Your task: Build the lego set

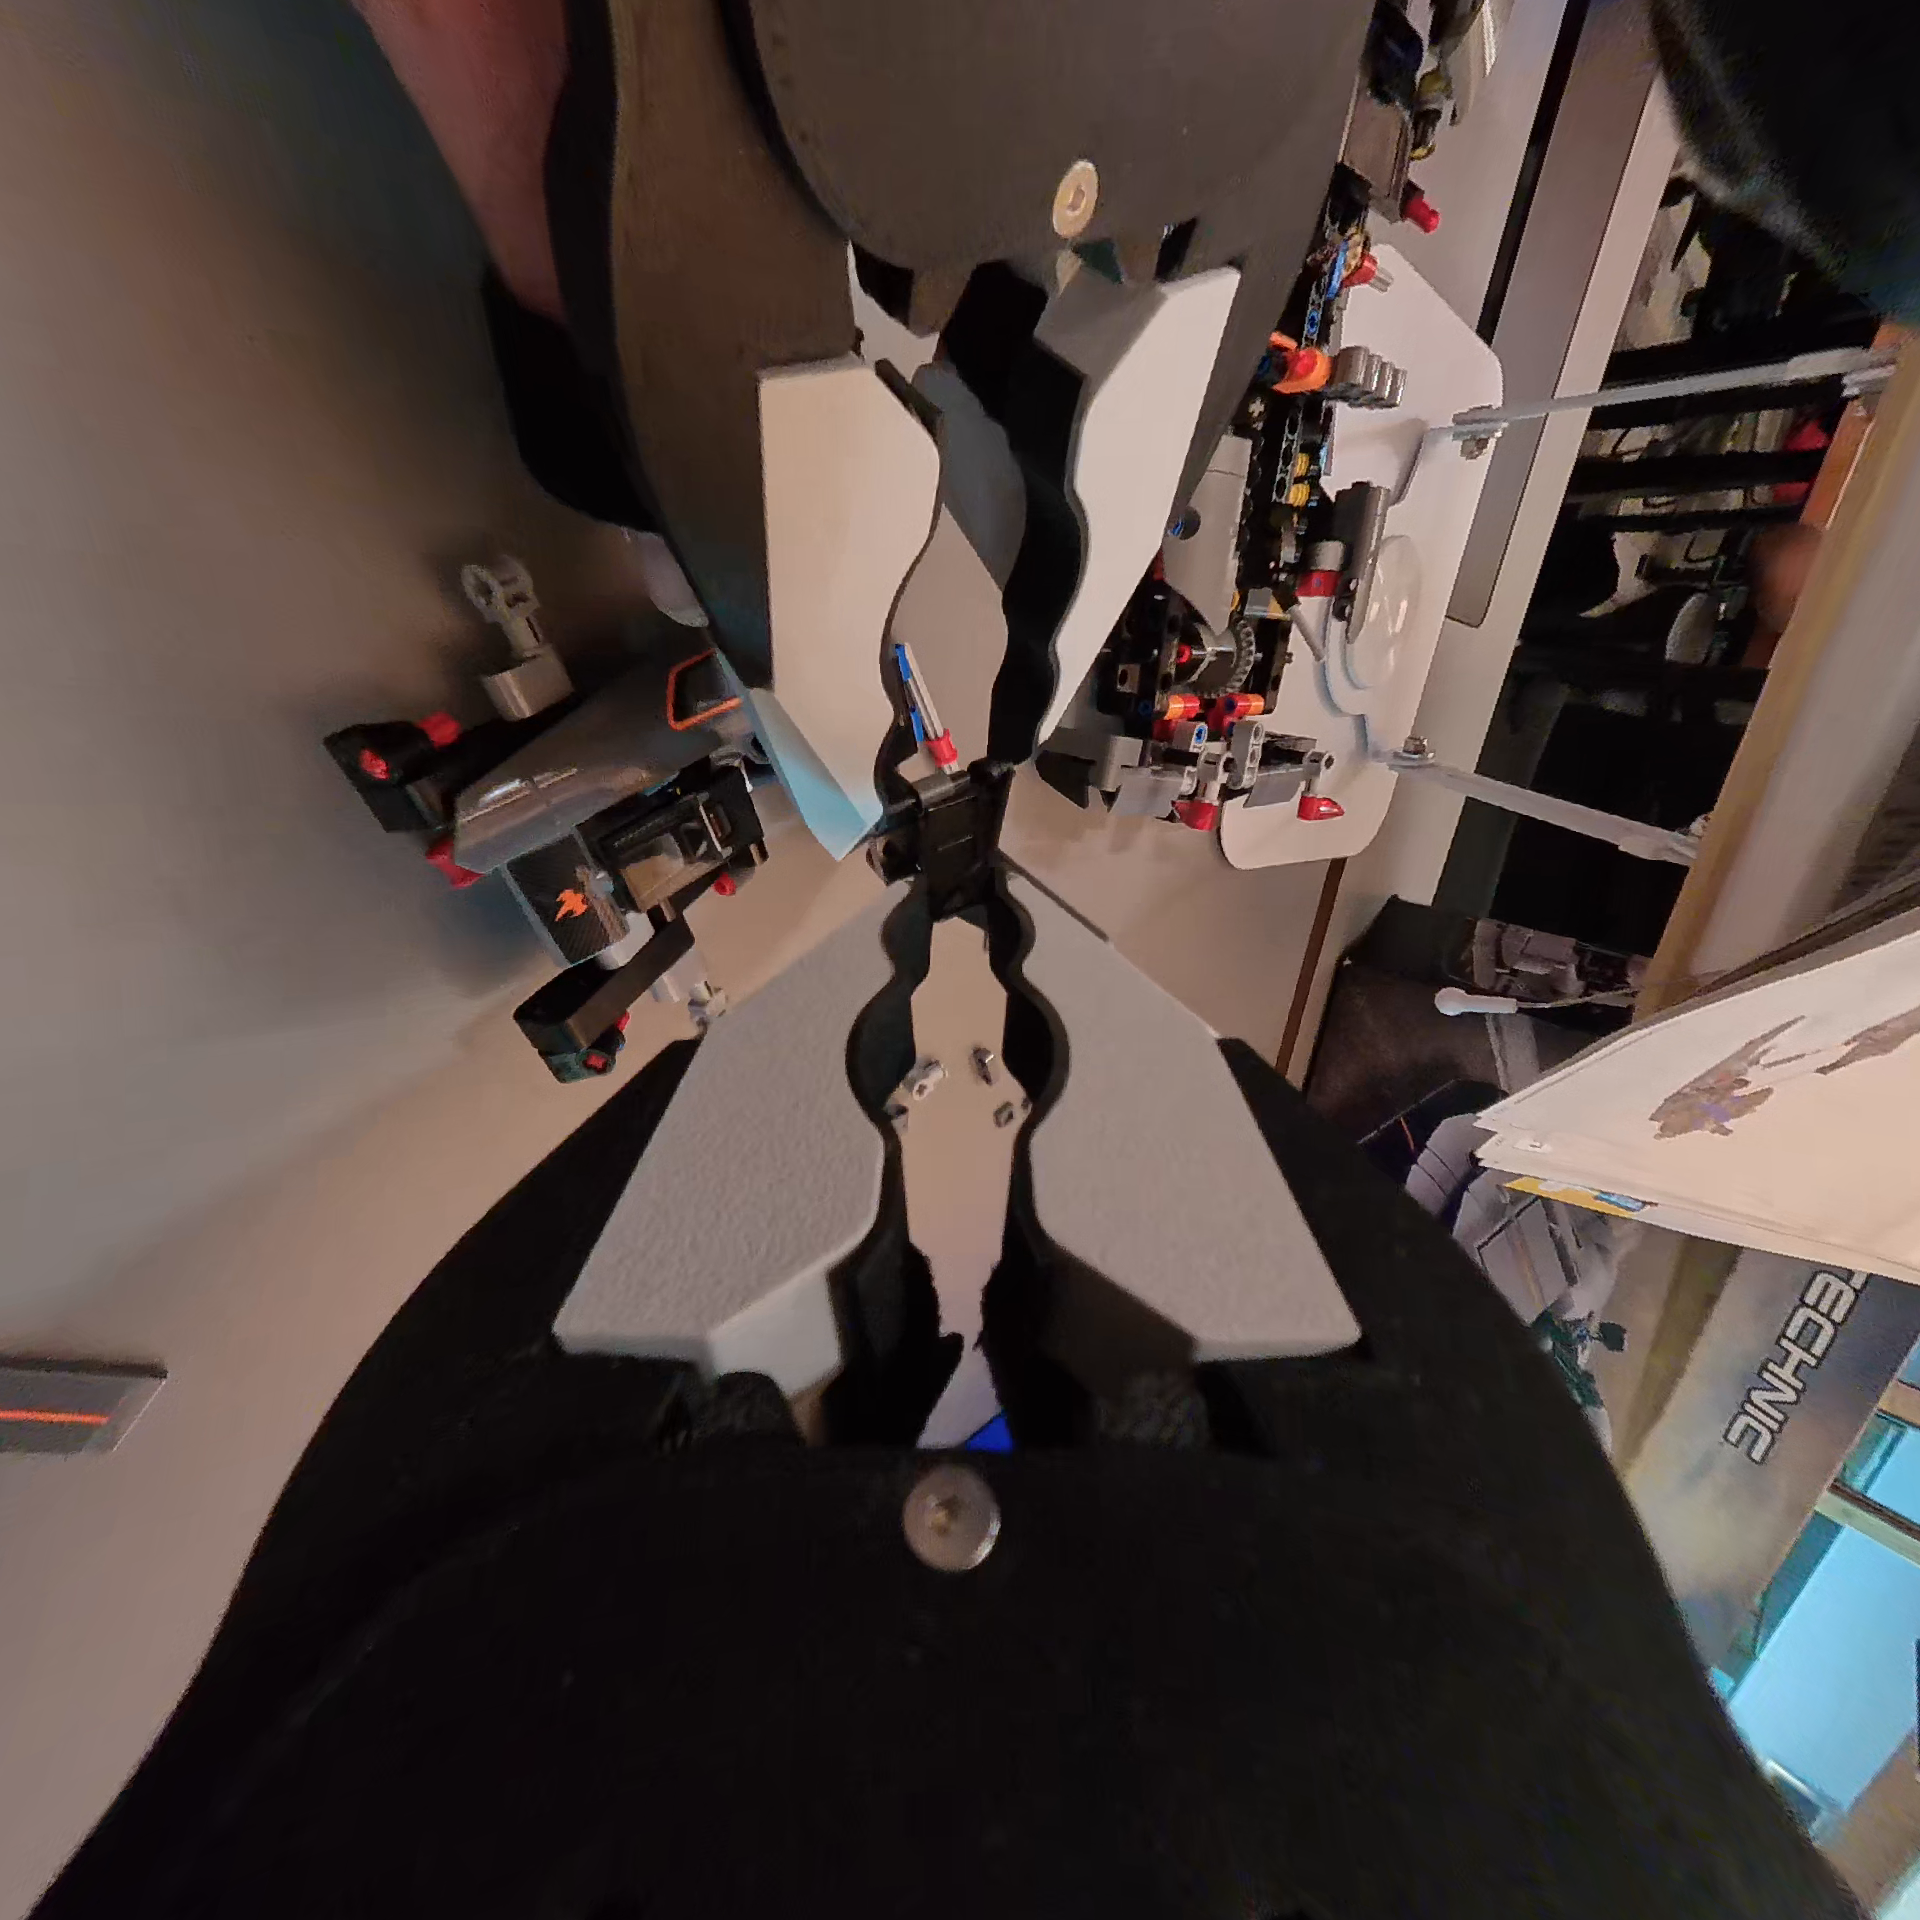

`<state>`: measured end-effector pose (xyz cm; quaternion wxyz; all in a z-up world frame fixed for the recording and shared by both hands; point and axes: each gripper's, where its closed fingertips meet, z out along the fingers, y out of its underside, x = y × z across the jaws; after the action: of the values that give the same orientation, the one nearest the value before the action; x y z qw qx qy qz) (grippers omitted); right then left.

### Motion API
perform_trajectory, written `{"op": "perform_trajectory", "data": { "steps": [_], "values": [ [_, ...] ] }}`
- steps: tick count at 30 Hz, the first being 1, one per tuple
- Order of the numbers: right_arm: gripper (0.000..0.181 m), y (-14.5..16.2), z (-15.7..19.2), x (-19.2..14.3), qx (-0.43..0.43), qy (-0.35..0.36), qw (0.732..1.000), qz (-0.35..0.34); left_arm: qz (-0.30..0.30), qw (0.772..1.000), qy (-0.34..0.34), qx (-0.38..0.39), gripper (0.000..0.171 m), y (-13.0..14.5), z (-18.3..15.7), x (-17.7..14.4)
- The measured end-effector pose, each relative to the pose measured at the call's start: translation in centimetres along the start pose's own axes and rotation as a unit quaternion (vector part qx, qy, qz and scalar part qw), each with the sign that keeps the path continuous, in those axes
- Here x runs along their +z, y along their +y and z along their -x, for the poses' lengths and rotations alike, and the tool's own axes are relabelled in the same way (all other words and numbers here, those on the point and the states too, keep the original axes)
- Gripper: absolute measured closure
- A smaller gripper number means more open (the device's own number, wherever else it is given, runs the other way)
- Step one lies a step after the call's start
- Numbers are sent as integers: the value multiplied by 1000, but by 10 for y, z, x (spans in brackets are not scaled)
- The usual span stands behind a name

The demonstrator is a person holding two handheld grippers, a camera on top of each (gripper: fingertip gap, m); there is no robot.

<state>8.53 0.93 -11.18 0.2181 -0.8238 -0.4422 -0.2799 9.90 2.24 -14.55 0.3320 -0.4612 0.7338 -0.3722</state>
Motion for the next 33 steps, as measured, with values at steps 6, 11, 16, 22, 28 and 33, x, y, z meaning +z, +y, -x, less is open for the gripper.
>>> {"op": "perform_trajectory", "data": {
  "steps": [6, 11, 16, 22, 28, 33],
  "values": [
    [173, 1, 2, 1, -5, 1, 1000, 0, 1, 1000, 4, -1, 139, 0, 0, 1],
    [172, 0, 2, 1, 8, 7, 1000, -7, 0, 1000, 2, 0, 139, 0, 1, 1],
    [173, 0, 3, 1, 8, 24, 1000, -13, 0, 1000, 1, -4, 135, 0, 2, 1],
    [173, 0, 2, -1, 13, 45, 999, -22, 1, 1000, 3, -2, 138, 0, 1, 2],
    [172, 2, 3, 2, 12, 53, 998, -25, 0, 1000, 2, -4, 138, 0, 2, 2],
    [172, 2, 3, 2, -4, 61, 998, -21, 3, 1000, 2, -3, 136, 1, 1, 2]
  ]
}}
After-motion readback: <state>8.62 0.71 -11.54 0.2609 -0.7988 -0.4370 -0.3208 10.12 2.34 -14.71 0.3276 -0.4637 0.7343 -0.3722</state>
